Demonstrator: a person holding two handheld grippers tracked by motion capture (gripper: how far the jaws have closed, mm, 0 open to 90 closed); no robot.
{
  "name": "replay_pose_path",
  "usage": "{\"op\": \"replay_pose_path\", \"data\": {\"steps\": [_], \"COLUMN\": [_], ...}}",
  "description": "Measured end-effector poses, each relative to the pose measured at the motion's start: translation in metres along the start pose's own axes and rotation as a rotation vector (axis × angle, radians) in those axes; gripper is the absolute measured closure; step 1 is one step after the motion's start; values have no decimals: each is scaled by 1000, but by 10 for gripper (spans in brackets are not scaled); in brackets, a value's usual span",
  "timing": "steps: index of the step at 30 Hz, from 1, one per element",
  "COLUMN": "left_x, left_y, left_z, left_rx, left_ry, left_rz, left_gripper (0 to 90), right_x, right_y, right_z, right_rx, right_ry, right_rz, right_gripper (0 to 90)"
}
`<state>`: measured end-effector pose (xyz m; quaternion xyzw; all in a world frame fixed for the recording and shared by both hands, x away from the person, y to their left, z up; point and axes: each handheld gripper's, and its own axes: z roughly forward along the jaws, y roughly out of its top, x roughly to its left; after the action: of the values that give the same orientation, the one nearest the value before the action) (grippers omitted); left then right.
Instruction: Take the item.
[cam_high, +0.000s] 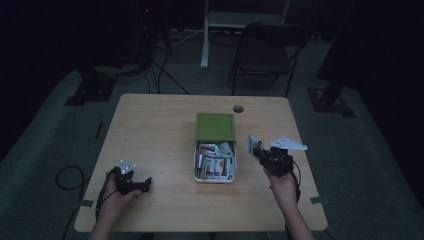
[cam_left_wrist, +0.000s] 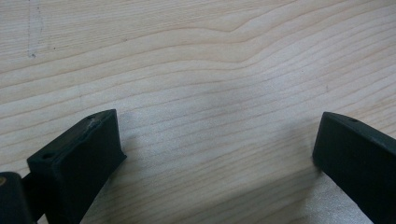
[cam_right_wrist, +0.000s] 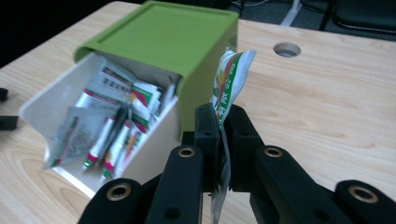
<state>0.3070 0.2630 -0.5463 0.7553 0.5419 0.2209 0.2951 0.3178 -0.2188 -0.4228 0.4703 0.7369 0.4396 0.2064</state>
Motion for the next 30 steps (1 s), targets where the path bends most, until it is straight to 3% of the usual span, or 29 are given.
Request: {"op": "replay_pose_path", "data": {"steps": [17,30], "left_x": [0,0], "left_y": [0,0], "left_z": [0,0], "left_rx": [-1,-1], "left_ry": [0,0], "left_rz": [-1,-2], "left_gripper": [14,14], "right_x": [-40,-52], "right_y": [-46,-67], "right_z": [9,16], "right_rx": [73,125], "right_ry": [-71,-85], "right_rz": [55,59], "right_gripper": [852,851]}}
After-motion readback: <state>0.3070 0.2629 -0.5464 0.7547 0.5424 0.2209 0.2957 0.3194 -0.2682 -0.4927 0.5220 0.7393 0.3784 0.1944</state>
